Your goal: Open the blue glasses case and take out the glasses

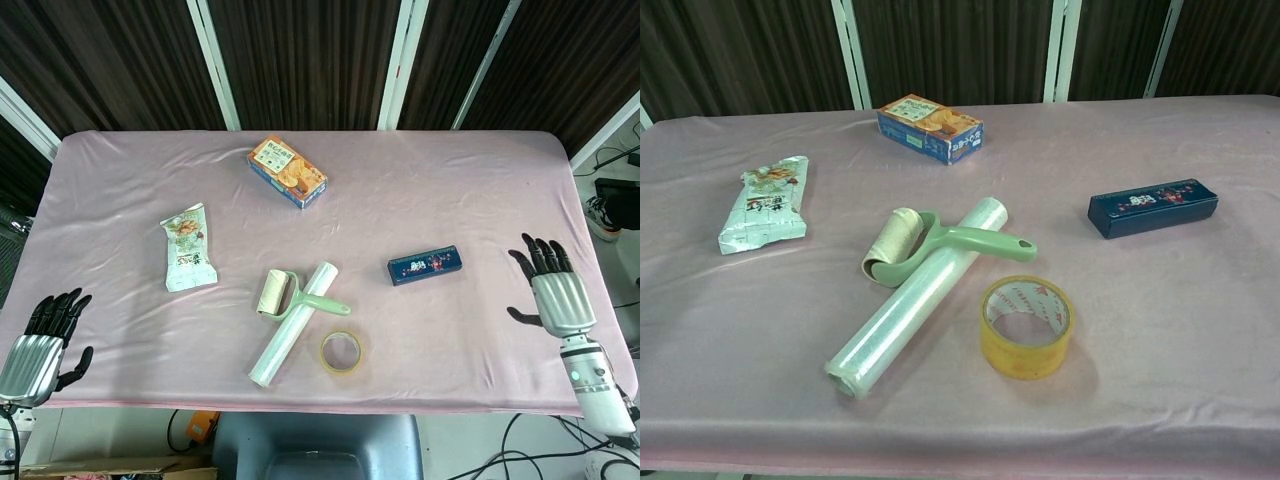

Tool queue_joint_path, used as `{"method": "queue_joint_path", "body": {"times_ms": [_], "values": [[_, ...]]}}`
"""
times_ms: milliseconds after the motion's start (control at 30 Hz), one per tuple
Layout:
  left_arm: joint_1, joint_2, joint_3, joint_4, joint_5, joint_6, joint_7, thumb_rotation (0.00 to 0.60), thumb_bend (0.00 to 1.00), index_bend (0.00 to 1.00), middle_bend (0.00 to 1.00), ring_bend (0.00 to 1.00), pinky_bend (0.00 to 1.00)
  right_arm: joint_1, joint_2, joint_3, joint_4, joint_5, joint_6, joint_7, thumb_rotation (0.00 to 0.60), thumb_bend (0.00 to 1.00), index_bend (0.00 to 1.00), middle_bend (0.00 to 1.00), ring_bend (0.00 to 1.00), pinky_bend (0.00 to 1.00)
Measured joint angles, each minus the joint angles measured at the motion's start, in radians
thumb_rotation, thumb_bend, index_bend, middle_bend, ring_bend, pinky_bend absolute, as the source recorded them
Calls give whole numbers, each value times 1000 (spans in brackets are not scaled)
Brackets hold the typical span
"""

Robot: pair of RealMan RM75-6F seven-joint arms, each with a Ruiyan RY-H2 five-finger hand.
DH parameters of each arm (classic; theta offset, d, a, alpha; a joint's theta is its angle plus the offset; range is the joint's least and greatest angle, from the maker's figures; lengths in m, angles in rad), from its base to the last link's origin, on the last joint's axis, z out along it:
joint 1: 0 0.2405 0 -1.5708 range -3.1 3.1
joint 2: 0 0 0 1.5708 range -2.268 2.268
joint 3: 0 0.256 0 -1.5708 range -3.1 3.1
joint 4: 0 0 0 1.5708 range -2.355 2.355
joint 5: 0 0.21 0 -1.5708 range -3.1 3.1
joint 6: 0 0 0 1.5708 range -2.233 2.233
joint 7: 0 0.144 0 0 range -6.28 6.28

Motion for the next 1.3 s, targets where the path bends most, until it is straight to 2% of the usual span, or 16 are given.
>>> {"method": "queue_joint_path", "body": {"times_ms": [67,200,400,533,900,1300], "values": [[1,0,-3,-1,-10,0,3,600,418,0,0,0,18,33,-18,9,38,17,-61,-12,600,282,351,0,0,11],[2,-1,-9,-9,-36,-9,25,600,419,0,0,0,18,146,-94,25,187,51,-194,-30,600,323,392,0,0,12],[1,-1,-15,-16,-48,-15,36,600,419,0,0,0,18,240,-215,32,391,72,-296,13,600,356,431,0,0,11],[1,-1,-16,-19,-52,-17,40,600,418,0,0,0,18,290,-268,29,465,80,-353,38,600,356,446,0,0,11],[2,2,-22,-22,-66,-16,41,600,419,0,0,0,18,345,-329,4,532,83,-407,52,600,461,486,0,0,11],[4,7,-24,-26,-71,-15,38,600,419,0,0,0,18,359,-335,-7,521,99,-421,25,600,493,520,1,0,11]]}}
